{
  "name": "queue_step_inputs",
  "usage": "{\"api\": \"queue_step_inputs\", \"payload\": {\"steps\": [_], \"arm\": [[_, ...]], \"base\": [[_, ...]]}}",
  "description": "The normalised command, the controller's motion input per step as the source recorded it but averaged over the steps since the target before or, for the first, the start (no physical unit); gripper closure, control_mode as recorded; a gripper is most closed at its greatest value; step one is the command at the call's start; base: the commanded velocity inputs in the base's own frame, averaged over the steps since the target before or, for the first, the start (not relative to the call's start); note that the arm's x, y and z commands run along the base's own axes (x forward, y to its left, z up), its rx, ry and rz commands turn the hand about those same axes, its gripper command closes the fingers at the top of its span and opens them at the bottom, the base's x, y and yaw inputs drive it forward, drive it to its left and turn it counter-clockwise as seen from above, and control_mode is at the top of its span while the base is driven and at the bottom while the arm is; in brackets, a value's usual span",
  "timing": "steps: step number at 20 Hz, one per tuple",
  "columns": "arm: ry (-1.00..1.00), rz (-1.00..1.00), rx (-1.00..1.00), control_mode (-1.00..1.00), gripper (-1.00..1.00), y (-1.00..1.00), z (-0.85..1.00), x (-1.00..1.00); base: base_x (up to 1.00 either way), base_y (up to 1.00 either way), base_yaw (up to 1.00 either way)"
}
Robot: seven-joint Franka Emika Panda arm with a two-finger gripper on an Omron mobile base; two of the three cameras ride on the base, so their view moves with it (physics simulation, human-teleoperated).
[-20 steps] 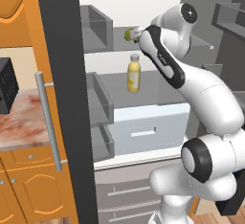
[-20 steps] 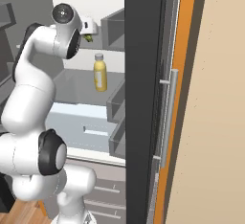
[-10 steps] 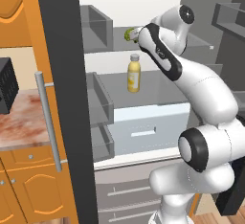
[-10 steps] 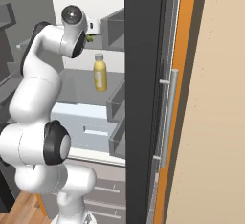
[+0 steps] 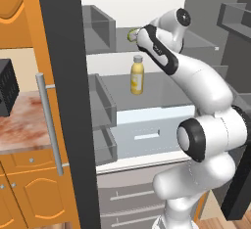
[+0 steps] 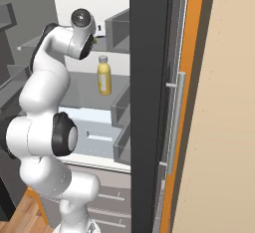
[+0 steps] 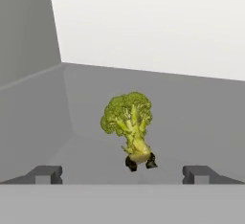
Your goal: Pick broccoli from the fridge and place it on the plate on the counter.
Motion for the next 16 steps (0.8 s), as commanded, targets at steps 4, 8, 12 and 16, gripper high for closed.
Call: {"api": "queue_step_inputs", "payload": {"steps": [4,8,12,16], "arm": [[0.04,0.0,0.0,-1.0,-1.0,-0.02,0.0,0.48],[0.05,0.0,0.0,-1.0,-1.0,-0.01,-0.01,0.46],[0.06,0.0,0.0,-1.0,-1.0,0.0,-0.07,0.44],[0.03,0.0,0.0,-1.0,-1.0,0.0,-0.1,0.41]], "base": [[0.0,0.0,0.0],[0.0,0.0,0.0],[0.0,0.0,0.0],[0.0,0.0,0.0]]}}
